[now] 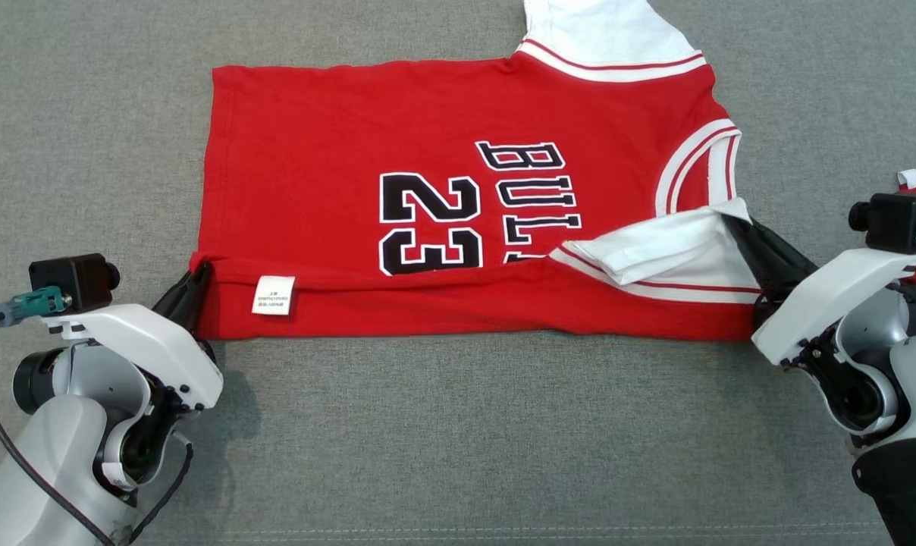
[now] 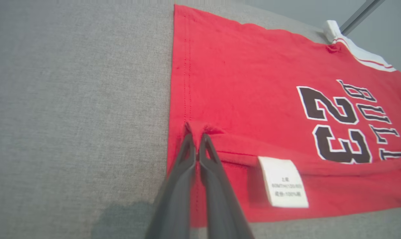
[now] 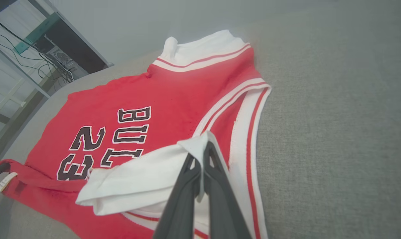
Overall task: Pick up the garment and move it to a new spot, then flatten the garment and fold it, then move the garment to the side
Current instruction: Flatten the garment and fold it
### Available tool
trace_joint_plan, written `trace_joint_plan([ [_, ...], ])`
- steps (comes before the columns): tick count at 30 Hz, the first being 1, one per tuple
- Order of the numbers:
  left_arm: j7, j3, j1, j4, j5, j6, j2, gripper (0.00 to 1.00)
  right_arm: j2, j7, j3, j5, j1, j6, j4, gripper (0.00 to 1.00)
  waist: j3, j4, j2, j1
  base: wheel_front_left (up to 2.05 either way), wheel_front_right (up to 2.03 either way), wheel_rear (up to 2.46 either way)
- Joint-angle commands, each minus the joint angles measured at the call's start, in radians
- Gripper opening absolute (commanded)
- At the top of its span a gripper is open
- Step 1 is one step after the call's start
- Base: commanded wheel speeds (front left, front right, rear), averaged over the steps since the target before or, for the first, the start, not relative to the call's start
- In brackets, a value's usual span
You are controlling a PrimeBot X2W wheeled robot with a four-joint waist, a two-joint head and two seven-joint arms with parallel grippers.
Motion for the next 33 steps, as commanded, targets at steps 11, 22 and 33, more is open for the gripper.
trace_joint_plan([
  [11,-0.158,0.075,-0.041,0.026,0.025,0.006,0.015,1.00,-0.054,-0.171,0.048,0.073,-0.038,0.000,0.025,1.00,0.010,0.008,0.0000,0.0000,0.00,0.00,0.00],
  [22,-0.234,0.067,0.112,-0.037,0.072,0.073,0.017,1.00,-0.045,-0.373,-0.016,-0.074,0.148,0.000,-0.027,1.00,-0.006,-0.002,0.0000,0.0000,0.00,0.00,0.00],
  [33,-0.150,0.067,0.175,-0.059,0.027,0.079,0.045,1.00,0.060,-0.327,-0.091,-0.262,0.303,0.000,-0.086,1.00,-0.029,-0.020,0.0000,0.0000,0.00,0.00,0.00],
])
